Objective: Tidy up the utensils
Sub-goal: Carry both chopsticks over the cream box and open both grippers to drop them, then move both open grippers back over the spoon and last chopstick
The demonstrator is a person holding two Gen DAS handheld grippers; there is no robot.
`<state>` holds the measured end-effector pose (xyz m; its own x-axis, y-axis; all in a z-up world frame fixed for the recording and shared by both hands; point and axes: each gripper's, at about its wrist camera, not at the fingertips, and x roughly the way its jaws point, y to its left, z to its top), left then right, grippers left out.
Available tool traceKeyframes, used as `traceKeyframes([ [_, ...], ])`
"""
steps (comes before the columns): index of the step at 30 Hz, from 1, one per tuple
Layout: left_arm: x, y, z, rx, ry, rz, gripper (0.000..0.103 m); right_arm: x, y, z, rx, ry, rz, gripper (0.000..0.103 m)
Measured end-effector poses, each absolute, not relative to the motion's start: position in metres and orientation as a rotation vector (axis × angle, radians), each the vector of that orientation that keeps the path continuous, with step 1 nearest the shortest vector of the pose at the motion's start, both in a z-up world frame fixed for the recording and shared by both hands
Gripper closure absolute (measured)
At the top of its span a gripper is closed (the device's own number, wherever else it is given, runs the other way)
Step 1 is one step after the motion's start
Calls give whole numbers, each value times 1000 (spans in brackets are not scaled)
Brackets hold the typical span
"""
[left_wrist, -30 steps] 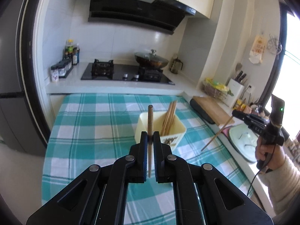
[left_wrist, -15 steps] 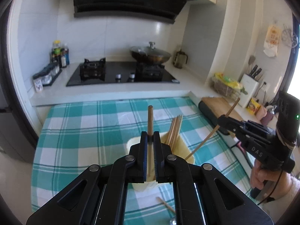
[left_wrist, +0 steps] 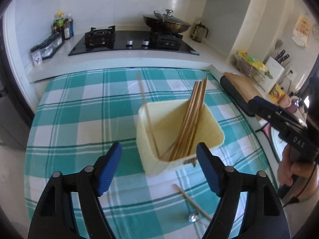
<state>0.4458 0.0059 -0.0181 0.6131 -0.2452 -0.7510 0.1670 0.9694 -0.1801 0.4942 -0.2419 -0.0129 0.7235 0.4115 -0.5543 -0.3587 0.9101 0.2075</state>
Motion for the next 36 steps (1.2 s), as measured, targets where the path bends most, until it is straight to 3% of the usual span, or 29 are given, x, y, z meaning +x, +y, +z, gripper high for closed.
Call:
traceKeyframes([
  [3, 404, 29, -44, -98, 915, -204, 11, 460, -259, -20, -3, 623, 418, 42],
  [10, 324, 43, -151, -186, 998, -39, 11, 369, -316, -138, -51, 812, 311, 41],
  [16, 297, 13, -196, -178, 998, 33, 11, 305, -344, -198, -37, 887, 174, 41],
  [25, 287, -8, -205, -50, 959, 67, 1, 298, -354, -213, -32, 912, 102, 37],
  [36, 285, -9, -206, -52, 965, 96, 0, 299, -352, -215, -36, 913, 94, 35],
])
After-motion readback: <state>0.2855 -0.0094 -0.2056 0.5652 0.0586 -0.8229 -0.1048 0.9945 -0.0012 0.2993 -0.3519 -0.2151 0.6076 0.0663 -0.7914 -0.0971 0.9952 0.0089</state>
